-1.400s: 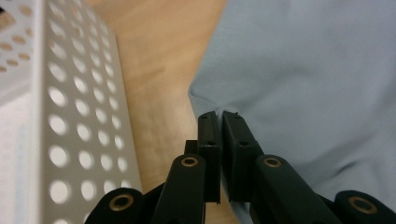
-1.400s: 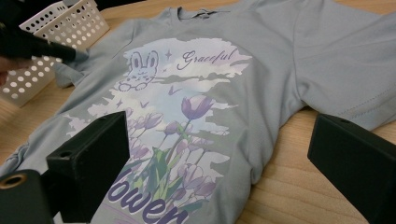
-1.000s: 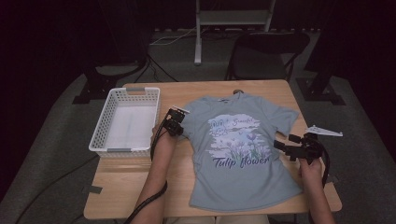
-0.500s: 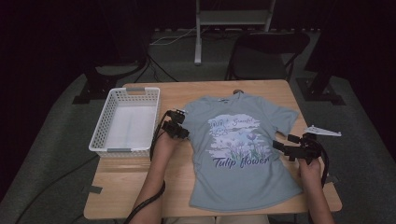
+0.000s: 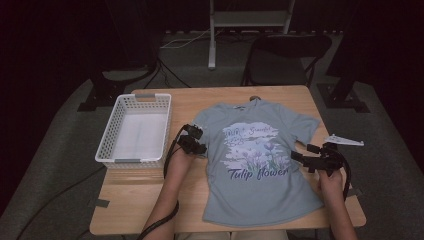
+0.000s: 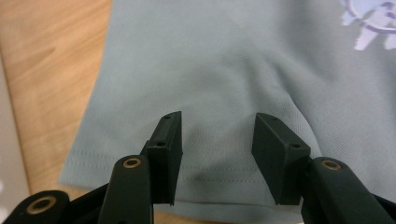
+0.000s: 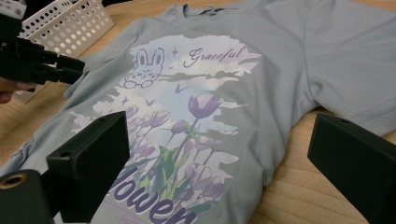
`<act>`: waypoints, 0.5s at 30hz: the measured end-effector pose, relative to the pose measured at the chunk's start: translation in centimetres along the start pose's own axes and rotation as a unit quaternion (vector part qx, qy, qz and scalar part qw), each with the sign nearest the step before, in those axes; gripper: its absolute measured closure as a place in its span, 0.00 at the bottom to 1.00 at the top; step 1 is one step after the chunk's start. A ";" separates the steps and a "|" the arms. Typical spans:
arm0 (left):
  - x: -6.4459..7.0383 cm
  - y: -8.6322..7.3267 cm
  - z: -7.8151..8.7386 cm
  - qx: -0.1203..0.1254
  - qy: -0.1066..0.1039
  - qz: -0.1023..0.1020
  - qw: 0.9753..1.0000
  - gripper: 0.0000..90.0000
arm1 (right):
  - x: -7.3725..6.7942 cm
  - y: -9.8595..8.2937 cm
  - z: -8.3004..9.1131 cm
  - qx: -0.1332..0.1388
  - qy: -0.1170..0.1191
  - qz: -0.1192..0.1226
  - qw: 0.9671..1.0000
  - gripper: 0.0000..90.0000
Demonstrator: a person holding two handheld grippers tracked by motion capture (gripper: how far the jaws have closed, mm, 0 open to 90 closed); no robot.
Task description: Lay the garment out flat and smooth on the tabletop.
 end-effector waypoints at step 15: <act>1.2 -0.1 1.8 0.102 -0.099 0.036 0.989 0.32 | -0.4 0.1 -0.1 0.006 0.004 0.010 1.000 0.05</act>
Point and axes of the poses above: each handheld gripper's, and its own axes: z roughly backward along the jaws, y roughly out of its top, x roughly to its right, the point moved 4 cm from there along -z, roughly forward along the jaws, and after that the axes turned 1 degree about -x, right-handed, at the moved point
